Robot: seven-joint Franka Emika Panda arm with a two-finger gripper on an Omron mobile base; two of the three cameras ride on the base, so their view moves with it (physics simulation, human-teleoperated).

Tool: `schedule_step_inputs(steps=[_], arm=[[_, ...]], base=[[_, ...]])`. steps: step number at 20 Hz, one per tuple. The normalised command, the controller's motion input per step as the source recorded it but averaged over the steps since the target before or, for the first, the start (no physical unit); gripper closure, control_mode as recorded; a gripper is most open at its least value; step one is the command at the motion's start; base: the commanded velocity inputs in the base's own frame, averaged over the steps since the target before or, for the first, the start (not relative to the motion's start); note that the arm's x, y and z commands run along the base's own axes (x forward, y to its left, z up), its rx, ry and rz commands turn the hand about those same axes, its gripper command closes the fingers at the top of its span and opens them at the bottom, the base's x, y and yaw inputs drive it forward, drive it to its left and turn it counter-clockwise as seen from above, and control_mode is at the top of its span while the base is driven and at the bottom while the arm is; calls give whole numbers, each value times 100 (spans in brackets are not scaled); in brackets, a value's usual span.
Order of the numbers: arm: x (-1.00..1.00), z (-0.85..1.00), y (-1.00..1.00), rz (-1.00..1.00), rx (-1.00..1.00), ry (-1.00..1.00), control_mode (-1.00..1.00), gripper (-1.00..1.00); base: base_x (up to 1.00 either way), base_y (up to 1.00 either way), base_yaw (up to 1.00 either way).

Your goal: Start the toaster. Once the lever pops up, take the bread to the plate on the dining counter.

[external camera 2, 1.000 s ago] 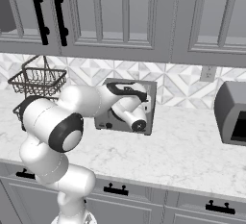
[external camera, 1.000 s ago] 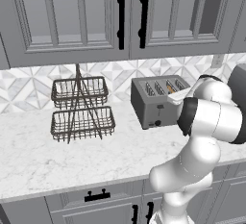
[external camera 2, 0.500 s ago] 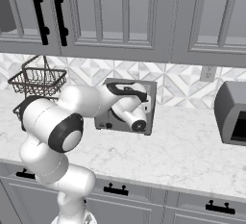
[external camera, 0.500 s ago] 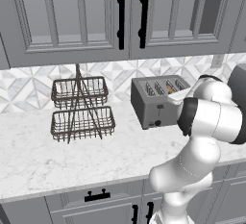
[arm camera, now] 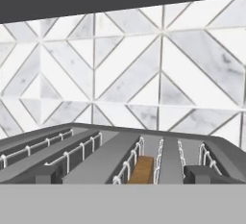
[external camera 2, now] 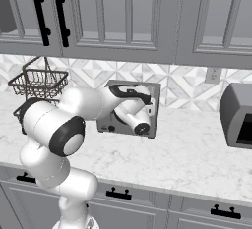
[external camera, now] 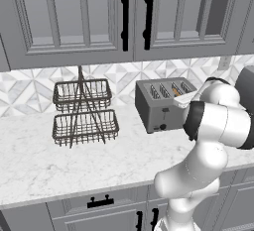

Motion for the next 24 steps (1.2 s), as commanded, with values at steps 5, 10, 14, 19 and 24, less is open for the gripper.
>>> schedule_step_inputs(steps=[5,10,14,19,24], arm=[[0,0,0,-14,0,0,-100,-100],[-1,0,12,-16,0,-1,-100,-100],[-8,0,21,-6,0,0,-100,-100],[-5,0,13,-1,0,0,-100,-100],[0,0,-17,0,0,0,-100,-100]], base=[[0,0,0],[0,0,0],[0,0,0],[0,0,0],[0,0,0]])
